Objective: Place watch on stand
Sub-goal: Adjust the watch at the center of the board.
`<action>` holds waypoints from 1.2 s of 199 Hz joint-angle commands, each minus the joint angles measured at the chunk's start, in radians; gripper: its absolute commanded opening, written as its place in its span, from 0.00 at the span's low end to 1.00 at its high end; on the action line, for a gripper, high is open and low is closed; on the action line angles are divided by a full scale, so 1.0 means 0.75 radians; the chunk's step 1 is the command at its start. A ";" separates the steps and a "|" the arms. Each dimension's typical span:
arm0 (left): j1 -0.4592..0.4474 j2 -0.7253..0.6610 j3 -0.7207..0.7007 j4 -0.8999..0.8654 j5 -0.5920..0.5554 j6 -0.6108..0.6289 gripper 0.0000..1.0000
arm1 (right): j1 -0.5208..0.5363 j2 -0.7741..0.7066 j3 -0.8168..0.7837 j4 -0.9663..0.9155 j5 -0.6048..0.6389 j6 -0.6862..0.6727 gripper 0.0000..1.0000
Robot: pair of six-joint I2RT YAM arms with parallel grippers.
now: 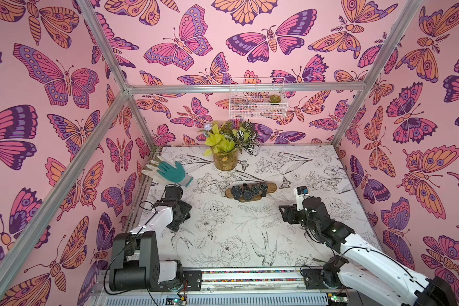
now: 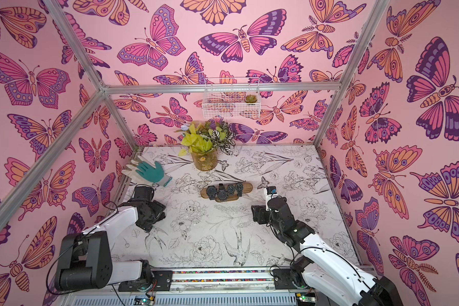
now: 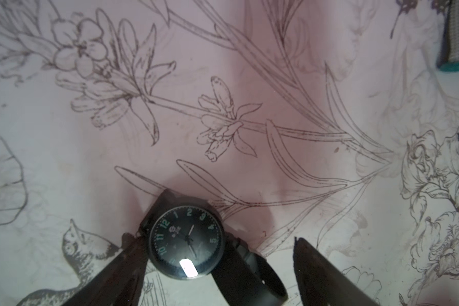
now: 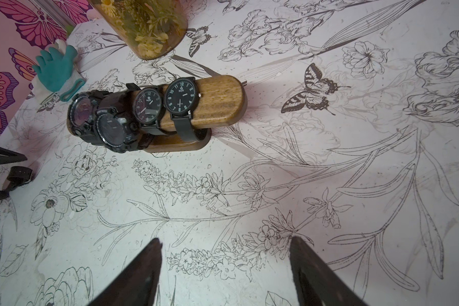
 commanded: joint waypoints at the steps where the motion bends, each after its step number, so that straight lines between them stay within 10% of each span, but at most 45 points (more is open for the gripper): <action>1: 0.012 0.069 0.044 0.028 -0.009 0.091 0.78 | 0.000 0.001 0.006 -0.004 0.009 0.020 0.78; 91: -0.079 0.288 0.277 0.112 0.148 0.462 0.65 | -0.001 0.033 0.074 -0.026 -0.078 -0.007 0.78; 239: -0.252 0.082 0.243 -0.348 -0.139 0.595 0.62 | 0.001 0.133 0.122 0.000 -0.117 0.024 0.78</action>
